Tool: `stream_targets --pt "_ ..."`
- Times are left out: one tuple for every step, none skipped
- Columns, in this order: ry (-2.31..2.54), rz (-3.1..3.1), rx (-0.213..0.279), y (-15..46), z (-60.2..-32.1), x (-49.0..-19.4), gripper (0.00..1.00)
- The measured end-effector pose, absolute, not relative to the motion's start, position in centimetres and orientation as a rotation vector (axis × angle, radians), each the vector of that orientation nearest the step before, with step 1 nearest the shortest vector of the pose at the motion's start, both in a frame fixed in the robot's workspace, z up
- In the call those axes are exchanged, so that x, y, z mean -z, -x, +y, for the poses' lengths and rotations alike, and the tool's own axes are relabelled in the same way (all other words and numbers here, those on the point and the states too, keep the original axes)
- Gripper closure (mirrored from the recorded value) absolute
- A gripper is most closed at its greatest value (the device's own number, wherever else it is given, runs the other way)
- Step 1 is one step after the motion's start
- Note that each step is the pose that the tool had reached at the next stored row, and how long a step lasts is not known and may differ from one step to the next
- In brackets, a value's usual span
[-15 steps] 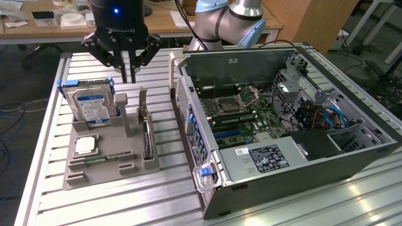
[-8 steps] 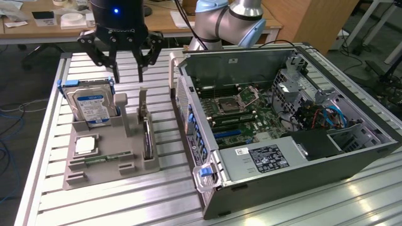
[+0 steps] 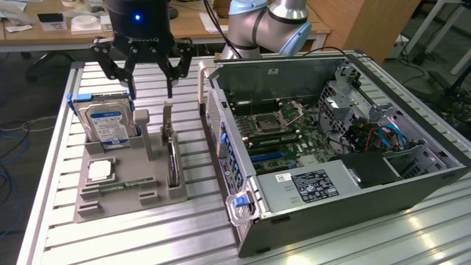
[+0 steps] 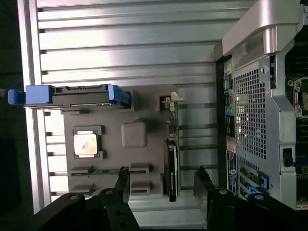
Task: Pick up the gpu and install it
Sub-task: 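Pick up the gpu and move the gpu toward the slot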
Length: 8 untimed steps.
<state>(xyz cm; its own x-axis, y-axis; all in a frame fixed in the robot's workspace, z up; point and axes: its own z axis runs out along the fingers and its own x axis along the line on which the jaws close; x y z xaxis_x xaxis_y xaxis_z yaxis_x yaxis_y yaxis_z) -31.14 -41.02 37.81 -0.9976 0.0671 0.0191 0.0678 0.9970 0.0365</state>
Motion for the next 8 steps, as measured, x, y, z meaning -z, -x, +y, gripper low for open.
stream_targets --pt "0.104 -3.122 0.056 31.1 -41.1 -37.7 0.35" --pt "0.103 -3.122 0.054 31.1 -41.2 -37.7 0.35" --pt "0.103 -3.122 0.054 31.1 -41.5 -37.6 0.35" --pt "0.103 -3.123 0.054 31.1 -41.7 -37.5 0.35" --pt "0.103 -3.123 0.054 31.1 -41.8 -37.3 0.35" --pt "0.103 -3.123 0.054 31.0 -42.0 -37.2 0.35" --pt "0.103 -3.123 0.054 30.9 -42.1 -37.0 0.35" --pt "0.103 -3.123 0.054 30.8 -42.1 -36.9 0.35"
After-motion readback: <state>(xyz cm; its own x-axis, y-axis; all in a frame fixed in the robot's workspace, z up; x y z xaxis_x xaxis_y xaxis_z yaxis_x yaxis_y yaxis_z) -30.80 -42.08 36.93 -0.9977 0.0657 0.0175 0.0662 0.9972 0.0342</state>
